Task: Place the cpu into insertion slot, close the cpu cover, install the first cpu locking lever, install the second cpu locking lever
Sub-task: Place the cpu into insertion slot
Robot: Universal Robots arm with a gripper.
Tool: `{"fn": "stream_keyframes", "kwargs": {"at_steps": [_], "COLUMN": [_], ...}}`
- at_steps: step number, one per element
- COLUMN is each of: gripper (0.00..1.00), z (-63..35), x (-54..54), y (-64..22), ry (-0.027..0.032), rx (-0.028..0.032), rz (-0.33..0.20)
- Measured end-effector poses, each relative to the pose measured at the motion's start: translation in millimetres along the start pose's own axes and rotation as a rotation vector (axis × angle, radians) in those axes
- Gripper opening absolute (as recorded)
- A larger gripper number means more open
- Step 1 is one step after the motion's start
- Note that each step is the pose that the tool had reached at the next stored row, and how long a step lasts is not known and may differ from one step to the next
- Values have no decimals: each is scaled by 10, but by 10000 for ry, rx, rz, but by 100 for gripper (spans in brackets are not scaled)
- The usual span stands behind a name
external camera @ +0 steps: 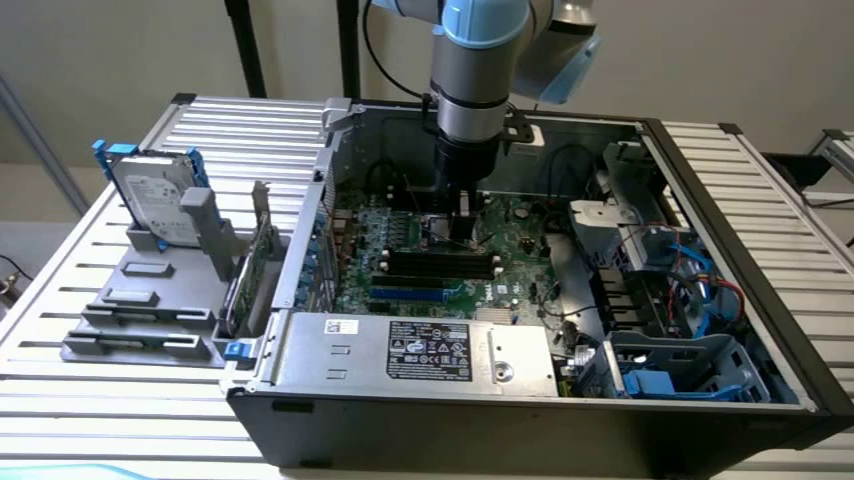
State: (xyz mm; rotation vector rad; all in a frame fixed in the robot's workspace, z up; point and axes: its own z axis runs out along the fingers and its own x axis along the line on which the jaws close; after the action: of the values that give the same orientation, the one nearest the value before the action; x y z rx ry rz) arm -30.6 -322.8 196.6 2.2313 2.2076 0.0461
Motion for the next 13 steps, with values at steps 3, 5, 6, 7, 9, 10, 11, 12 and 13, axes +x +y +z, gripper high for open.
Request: {"fn": "stream_keyframes", "kwargs": {"at_steps": [3, 5, 6, 7, 9, 10, 11, 12, 13], "gripper": [56, 62, 62, 62, 62, 62, 62, 62, 62], "z": [4, 1, 1, -1, -19, -34, -51, -66, -79], "x": [3, 0, 0, 0, 1, 1, 1, 1, -1], "y": [1, 0, 0, 0, 0, 0, 0, -1, -6], "ry": [9, 1, 1, 0, 1, 0, 1, 1, 0], "rx": [-4, -1, -1, 0, 0, 0, 0, 0, 0], "rz": [0, 1, 1, 1, 1, 1, 1, 1, 3]}}
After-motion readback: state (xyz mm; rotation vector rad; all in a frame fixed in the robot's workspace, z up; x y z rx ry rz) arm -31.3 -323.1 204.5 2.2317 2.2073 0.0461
